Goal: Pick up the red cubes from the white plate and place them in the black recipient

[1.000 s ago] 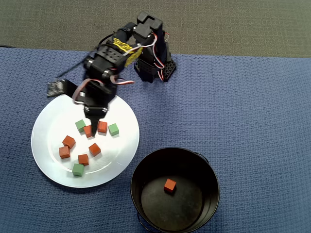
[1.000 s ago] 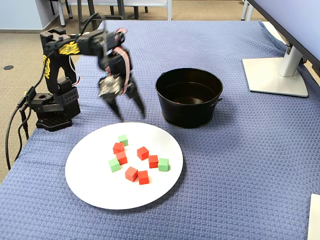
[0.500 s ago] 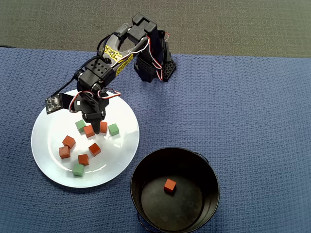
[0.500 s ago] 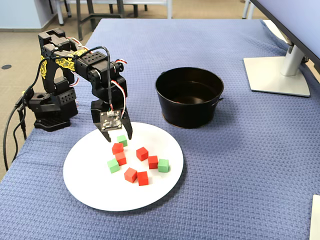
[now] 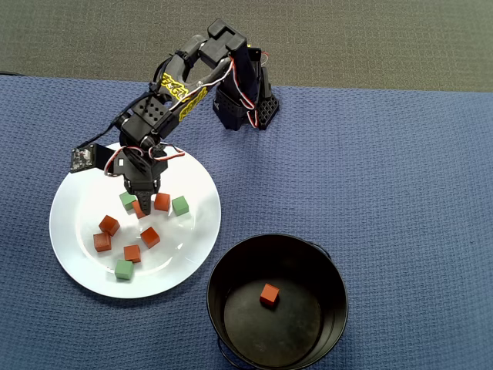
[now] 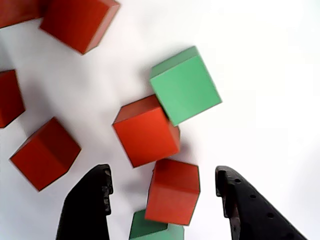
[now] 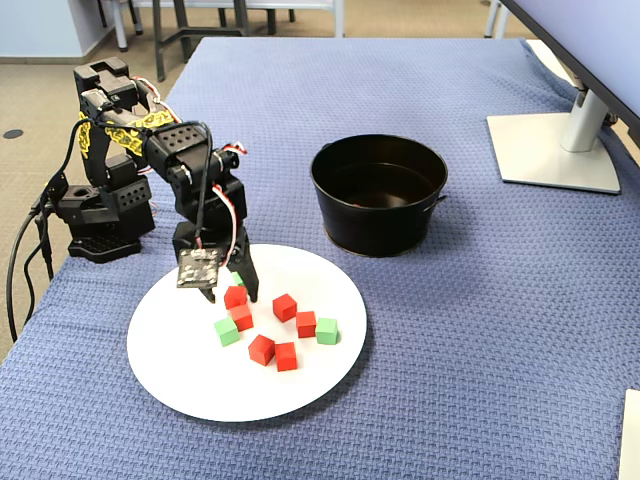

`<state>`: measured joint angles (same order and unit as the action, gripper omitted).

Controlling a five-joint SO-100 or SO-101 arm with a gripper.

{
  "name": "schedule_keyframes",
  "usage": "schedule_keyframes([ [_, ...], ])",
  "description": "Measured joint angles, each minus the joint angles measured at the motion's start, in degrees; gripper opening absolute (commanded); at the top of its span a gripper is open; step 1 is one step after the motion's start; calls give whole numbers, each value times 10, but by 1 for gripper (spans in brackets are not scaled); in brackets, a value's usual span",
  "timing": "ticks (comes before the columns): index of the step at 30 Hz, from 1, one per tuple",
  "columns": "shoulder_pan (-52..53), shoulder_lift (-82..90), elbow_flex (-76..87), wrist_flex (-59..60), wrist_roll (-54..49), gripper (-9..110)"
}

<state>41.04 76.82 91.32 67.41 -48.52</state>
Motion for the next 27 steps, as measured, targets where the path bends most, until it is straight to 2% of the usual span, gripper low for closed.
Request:
schedule_keyframes([
  [14, -29, 0, 33, -7, 27, 17],
  [22, -40, 24, 79, -18, 27, 12],
  [27, -40, 25, 85, -31, 27, 1],
])
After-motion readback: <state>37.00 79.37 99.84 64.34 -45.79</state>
